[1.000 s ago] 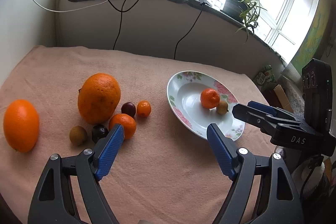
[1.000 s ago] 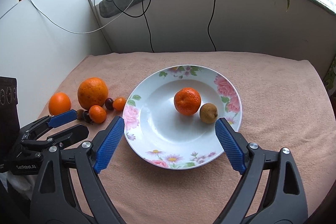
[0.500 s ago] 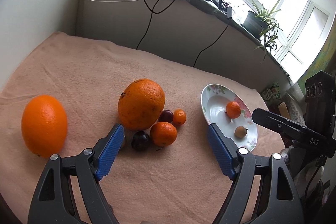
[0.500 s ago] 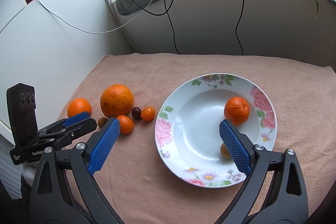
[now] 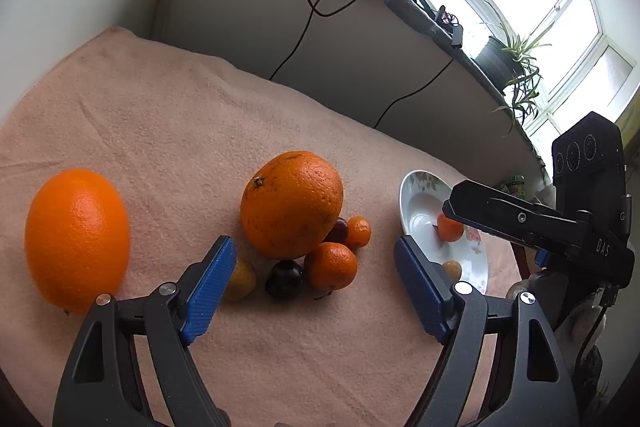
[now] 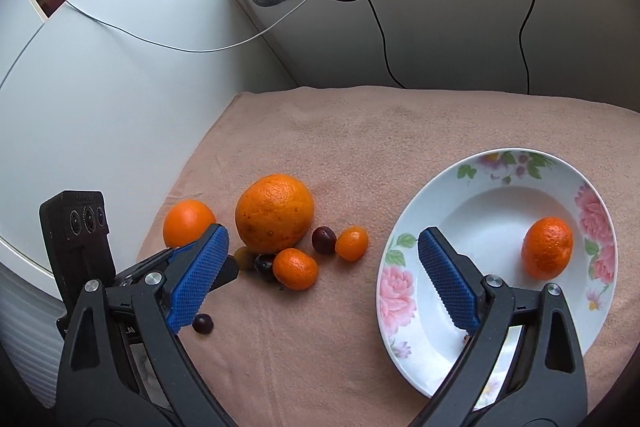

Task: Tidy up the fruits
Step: 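Move the right tool to the large orange and close on it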

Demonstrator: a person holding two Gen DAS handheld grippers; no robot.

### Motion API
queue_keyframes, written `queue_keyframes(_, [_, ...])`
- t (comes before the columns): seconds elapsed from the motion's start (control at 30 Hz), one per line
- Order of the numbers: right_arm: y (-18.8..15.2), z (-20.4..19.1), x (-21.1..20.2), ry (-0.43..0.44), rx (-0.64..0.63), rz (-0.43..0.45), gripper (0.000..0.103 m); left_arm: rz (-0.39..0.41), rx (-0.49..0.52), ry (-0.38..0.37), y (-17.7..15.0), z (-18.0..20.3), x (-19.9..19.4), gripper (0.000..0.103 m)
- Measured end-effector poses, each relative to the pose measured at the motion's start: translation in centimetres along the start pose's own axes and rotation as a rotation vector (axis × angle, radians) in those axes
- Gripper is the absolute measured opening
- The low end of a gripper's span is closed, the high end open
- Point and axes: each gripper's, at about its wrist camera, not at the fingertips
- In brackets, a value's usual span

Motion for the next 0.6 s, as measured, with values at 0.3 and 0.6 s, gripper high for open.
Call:
queue_keyframes(0.3, [2.2,-2.4,3.8,0.049,-0.042,-0.086,0.098,-0.011,-0.03,-0.02,0.5,-0.6,0.8,0.081])
queue_keyframes(0.6, [3.0,-4.7,6.8,0.062,-0.083,-0.151,0.098,-0.024,-0.065,-0.046,0.9,-1.8,1.2,0.081])
Point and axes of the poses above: each gripper's, at about its wrist camera, not at the fingertips, and x roughly the way its jaws point, z to its right, y to its top, and after that the axes turned 10 degrees about -y, right-handed
